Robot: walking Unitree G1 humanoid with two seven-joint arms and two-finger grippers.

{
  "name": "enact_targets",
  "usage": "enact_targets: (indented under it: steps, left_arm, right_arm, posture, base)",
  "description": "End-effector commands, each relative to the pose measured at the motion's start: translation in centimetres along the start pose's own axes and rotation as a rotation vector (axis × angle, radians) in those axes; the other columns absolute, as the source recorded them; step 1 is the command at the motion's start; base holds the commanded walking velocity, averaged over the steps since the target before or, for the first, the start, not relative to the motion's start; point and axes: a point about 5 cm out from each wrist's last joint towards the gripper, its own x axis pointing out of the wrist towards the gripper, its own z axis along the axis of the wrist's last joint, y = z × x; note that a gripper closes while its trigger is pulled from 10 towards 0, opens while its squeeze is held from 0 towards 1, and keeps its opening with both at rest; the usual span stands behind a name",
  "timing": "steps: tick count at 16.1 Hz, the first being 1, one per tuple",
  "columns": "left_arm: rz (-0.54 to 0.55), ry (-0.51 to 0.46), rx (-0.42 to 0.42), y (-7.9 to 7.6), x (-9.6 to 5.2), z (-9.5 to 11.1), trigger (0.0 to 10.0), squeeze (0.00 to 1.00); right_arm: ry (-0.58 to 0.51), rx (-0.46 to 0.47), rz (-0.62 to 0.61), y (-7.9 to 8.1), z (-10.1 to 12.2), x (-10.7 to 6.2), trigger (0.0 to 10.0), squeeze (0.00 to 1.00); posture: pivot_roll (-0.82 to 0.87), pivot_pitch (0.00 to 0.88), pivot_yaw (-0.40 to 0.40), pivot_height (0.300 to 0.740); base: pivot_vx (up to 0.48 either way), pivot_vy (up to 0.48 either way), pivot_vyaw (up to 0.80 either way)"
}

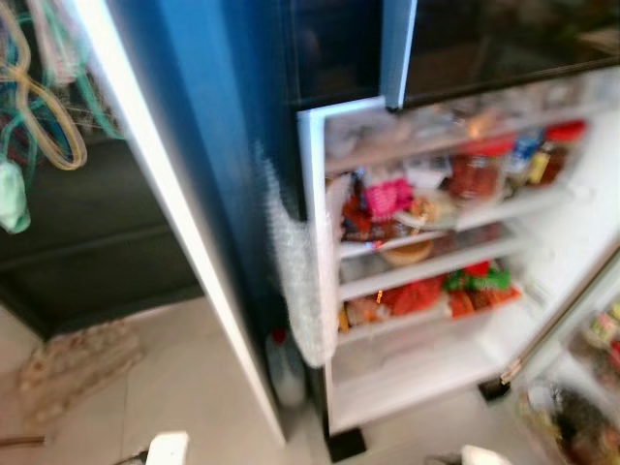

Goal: Restocking fridge

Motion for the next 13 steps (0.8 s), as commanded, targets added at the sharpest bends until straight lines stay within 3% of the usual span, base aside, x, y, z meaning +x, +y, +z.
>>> enact_targets:
  steps: [1,7,13]
  left_arm:
    - [0.003,0.008,-0.001,0.04,0.02,-0.01,10.0,0.0]
    - [0.0,0.008,-0.002,0.01,0.02,-0.03,10.0,0.0]
    - [-0.002,0.003,0.003,-0.06,0.02,0.01,10.0,0.0]
  right_arm:
    - [0.036,-0.007,-0.017,-0.75,-0.89,-0.19,10.0,0.0]
    - [0.029,-0.007,-0.018,-0.81,-0.84,-0.19,10.0,0.0]
    - [0.013,0.022,-0.055,-1.01,-0.83,-0.24,10.0,0.0]
  posture:
    - [-0.06,0.014,0.106,0.74]
    - [-0.07,0.011,0.106,0.74]
    - [-0.07,0.01,0.1,0.74]
  base:
    - [0.0,0.45,0.0]
    - [0.0,0.444,0.0]
    - [0.0,0.0,0.0]
